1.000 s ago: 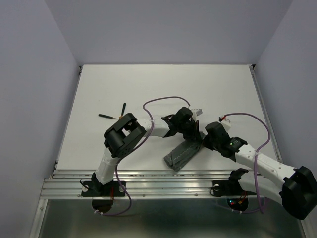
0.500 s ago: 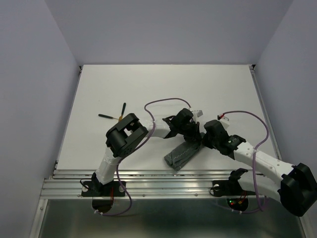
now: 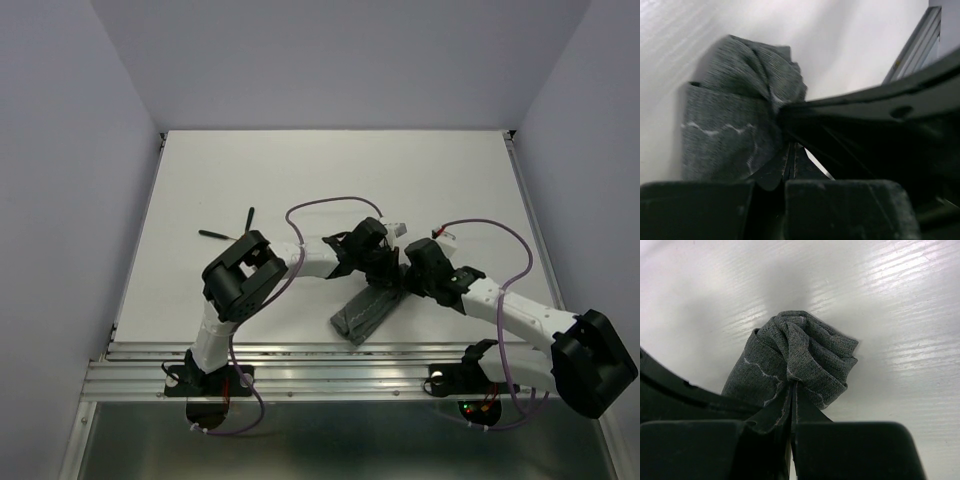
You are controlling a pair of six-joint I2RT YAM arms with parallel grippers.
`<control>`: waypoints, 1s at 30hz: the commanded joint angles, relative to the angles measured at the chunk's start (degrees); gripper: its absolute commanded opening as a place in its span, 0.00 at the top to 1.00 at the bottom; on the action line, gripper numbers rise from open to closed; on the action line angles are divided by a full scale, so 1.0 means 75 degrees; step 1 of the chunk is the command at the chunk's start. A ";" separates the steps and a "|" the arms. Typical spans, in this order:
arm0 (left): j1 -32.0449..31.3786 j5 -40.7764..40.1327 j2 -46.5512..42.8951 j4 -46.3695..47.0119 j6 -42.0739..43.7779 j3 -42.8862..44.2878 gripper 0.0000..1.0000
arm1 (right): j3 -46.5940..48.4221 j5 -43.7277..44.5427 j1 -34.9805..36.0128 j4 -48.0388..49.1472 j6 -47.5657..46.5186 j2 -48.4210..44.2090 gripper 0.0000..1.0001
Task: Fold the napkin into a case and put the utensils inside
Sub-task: Stuff the top corner of the smaller-rectangle-folded napkin into the folded napkin.
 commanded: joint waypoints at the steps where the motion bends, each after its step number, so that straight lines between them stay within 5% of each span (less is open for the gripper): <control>1: -0.0137 0.0394 -0.0862 0.0089 0.0250 -0.0019 1.00 | 0.0102 -0.0041 0.0067 0.0644 -0.0014 0.0085 0.99; 18: 0.0238 -0.0122 -0.0418 -0.0345 0.0356 -0.0078 1.00 | 0.0079 -0.0146 0.0067 0.0633 -0.0050 -0.0196 0.99; 30: 0.0215 0.0440 0.0309 -0.0228 0.0414 0.0110 1.00 | 0.0360 -0.0345 0.0067 0.0632 -0.0155 -0.0055 0.99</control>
